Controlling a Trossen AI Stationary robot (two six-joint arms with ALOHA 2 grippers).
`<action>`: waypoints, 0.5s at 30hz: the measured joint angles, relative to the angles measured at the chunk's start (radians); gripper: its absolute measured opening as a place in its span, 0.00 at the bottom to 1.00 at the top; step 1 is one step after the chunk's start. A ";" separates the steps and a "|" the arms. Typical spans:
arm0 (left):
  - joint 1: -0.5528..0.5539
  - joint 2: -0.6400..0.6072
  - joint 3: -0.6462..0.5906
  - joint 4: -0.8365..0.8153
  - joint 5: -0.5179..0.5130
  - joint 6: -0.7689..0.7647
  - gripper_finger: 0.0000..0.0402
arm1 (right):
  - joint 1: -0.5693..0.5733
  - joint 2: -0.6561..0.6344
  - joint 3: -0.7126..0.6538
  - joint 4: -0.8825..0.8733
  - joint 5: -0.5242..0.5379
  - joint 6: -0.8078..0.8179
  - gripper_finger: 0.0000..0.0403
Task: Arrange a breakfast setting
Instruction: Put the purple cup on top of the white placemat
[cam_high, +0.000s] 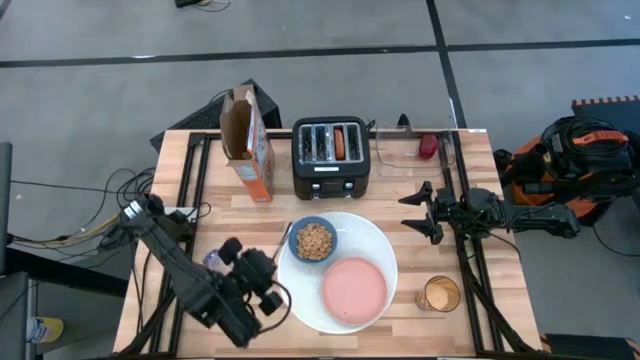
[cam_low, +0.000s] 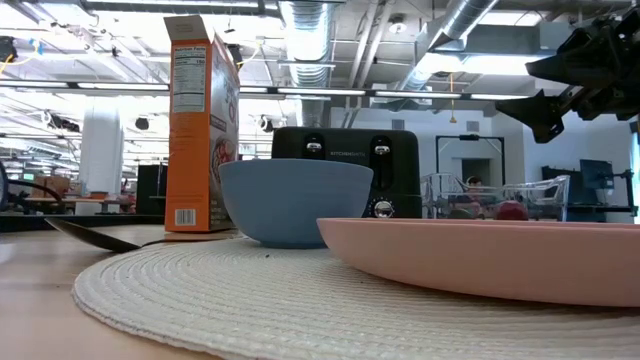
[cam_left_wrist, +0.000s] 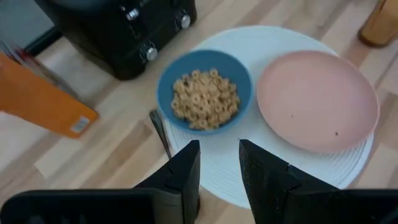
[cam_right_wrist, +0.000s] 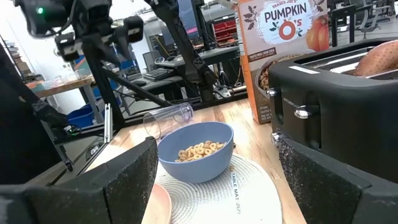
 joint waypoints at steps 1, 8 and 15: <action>0.009 -0.015 0.000 0.000 0.000 0.011 0.25 | 0.000 0.000 0.000 0.000 0.000 0.000 0.88; 0.043 -0.148 0.000 0.001 -0.013 0.078 0.25 | 0.000 0.000 0.000 0.044 0.020 0.076 0.88; 0.000 -0.297 0.000 0.001 -0.091 0.086 0.25 | -0.001 0.000 0.000 0.283 0.155 0.515 0.88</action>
